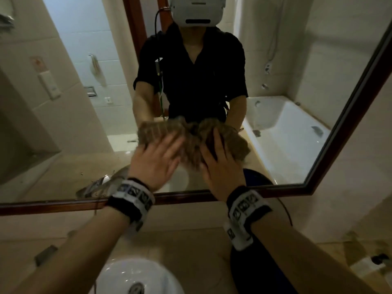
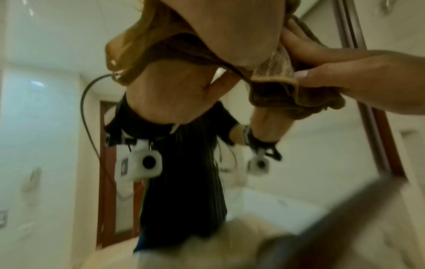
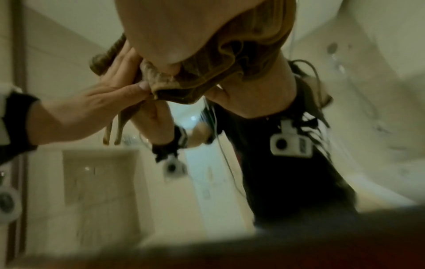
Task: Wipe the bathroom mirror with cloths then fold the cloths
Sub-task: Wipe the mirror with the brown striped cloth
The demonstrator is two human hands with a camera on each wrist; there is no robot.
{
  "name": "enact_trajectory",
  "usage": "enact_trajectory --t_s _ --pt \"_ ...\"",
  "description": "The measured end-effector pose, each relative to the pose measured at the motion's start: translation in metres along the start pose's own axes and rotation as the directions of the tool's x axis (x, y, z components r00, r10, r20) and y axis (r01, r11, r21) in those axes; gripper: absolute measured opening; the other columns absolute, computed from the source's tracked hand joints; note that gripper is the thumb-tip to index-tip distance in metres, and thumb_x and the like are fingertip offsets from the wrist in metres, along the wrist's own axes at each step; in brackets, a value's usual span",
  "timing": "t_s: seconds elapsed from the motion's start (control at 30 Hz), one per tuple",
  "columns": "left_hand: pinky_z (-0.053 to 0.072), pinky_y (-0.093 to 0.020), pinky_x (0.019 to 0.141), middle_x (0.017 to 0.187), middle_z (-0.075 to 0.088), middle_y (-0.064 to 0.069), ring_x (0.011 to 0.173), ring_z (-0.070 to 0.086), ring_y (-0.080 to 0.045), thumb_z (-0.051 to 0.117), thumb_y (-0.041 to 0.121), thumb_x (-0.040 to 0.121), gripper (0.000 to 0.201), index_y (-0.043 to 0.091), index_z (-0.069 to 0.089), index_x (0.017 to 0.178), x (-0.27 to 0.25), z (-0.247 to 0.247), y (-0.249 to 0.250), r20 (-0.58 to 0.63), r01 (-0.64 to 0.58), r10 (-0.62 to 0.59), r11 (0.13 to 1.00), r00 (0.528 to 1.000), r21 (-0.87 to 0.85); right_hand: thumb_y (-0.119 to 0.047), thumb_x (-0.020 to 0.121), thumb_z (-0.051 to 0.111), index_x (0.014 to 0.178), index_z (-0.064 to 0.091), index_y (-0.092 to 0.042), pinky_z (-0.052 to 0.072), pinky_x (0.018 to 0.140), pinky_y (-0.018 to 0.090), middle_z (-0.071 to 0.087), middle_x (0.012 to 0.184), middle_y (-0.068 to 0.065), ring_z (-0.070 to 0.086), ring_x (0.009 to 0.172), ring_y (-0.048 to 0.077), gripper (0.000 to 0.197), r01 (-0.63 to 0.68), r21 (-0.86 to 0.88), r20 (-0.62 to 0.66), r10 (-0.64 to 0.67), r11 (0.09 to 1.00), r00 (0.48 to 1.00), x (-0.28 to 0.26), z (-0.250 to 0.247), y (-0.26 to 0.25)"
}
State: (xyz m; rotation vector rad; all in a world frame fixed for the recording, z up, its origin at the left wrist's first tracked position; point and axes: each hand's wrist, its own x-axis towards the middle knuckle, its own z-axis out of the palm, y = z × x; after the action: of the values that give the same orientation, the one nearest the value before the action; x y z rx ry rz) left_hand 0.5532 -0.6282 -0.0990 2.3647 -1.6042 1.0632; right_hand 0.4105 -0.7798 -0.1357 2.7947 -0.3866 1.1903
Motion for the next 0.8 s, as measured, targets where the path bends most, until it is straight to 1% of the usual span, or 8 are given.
enact_trajectory --t_s 0.1,0.17,0.3,0.47,0.57,0.63,0.73,0.8 --pt "0.025 -0.047 0.103 0.156 0.022 -0.006 0.129 0.031 -0.030 0.031 0.048 0.098 0.063 0.024 0.011 0.153 0.033 -0.040 -0.028 -0.169 0.129 -0.123 0.991 0.978 0.022 -0.034 0.097 0.043 0.151 0.029 -0.024 0.024 0.112 0.045 0.017 0.158 0.018 0.026 0.135 0.033 0.057 -0.031 0.003 -0.186 0.031 1.000 0.982 0.063 -0.035 -0.002" --pt "0.019 -0.048 0.107 0.159 0.012 -0.006 0.136 0.024 -0.029 0.031 0.048 0.098 0.066 0.025 0.003 0.153 0.041 -0.052 -0.036 -0.188 0.164 -0.157 0.986 0.969 0.021 -0.035 0.098 0.042 0.152 0.024 -0.028 0.023 0.111 0.045 0.016 0.159 0.016 0.026 0.138 0.033 0.058 -0.059 -0.028 -0.224 0.052 0.998 0.973 0.084 -0.047 -0.003" --pt "0.017 -0.051 0.109 0.159 0.009 -0.007 0.138 0.021 -0.031 0.031 0.048 0.098 0.068 0.023 0.001 0.153 0.027 -0.035 -0.029 -0.151 0.205 -0.201 0.979 0.968 0.014 -0.036 0.098 0.043 0.153 0.019 -0.030 0.025 0.108 0.045 0.012 0.160 0.014 0.023 0.138 0.033 0.060 -0.051 -0.059 -0.197 0.038 0.997 0.980 0.070 -0.032 -0.005" --pt "0.023 -0.051 0.100 0.152 0.018 -0.008 0.129 0.028 -0.032 0.033 0.047 0.094 0.068 0.017 0.015 0.151 -0.032 0.017 -0.003 0.029 0.212 -0.212 0.977 0.977 -0.007 -0.034 0.096 0.046 0.154 0.011 -0.033 0.031 0.108 0.050 0.006 0.161 0.011 0.028 0.137 0.034 0.068 0.013 -0.084 0.001 -0.012 0.996 1.000 0.002 0.012 -0.008" --pt "0.032 -0.049 0.095 0.149 0.026 -0.009 0.126 0.037 -0.031 0.036 0.048 0.092 0.064 0.017 0.027 0.147 -0.079 0.050 0.020 0.261 0.195 -0.179 0.980 0.948 -0.034 -0.031 0.086 0.061 0.152 0.021 -0.032 0.043 0.099 0.050 0.014 0.159 0.009 0.038 0.132 0.033 0.077 0.031 -0.063 0.159 -0.021 0.998 0.987 -0.047 0.043 -0.017" --pt "0.038 -0.046 0.094 0.148 0.031 -0.006 0.122 0.046 -0.028 0.037 0.046 0.089 0.062 0.017 0.032 0.144 -0.108 0.071 0.034 0.398 0.135 -0.092 0.987 0.913 -0.081 -0.032 0.077 0.072 0.147 0.031 -0.030 0.047 0.094 0.050 0.022 0.157 0.005 0.039 0.129 0.029 0.081 0.062 -0.039 0.278 -0.049 0.997 0.959 -0.081 0.063 -0.020" --pt "0.024 -0.050 0.107 0.149 0.038 -0.002 0.128 0.043 -0.023 0.041 0.047 0.082 0.070 0.018 0.031 0.144 -0.136 0.092 0.047 0.500 -0.026 0.102 0.987 0.860 -0.158 -0.039 0.057 0.084 0.141 0.040 -0.027 0.053 0.086 0.045 0.035 0.150 0.001 0.049 0.120 0.021 0.095 0.078 -0.012 0.450 -0.064 0.997 0.891 -0.124 0.080 -0.017" --pt "0.018 -0.048 0.108 0.146 0.043 -0.001 0.130 0.038 -0.022 0.045 0.048 0.078 0.074 0.018 0.032 0.144 -0.141 0.097 0.051 0.515 -0.037 0.130 0.982 0.847 -0.186 -0.048 0.052 0.085 0.140 0.041 -0.028 0.055 0.079 0.040 0.037 0.147 0.000 0.060 0.111 0.017 0.100 0.066 0.023 0.512 -0.069 0.998 0.856 -0.136 0.083 -0.012"
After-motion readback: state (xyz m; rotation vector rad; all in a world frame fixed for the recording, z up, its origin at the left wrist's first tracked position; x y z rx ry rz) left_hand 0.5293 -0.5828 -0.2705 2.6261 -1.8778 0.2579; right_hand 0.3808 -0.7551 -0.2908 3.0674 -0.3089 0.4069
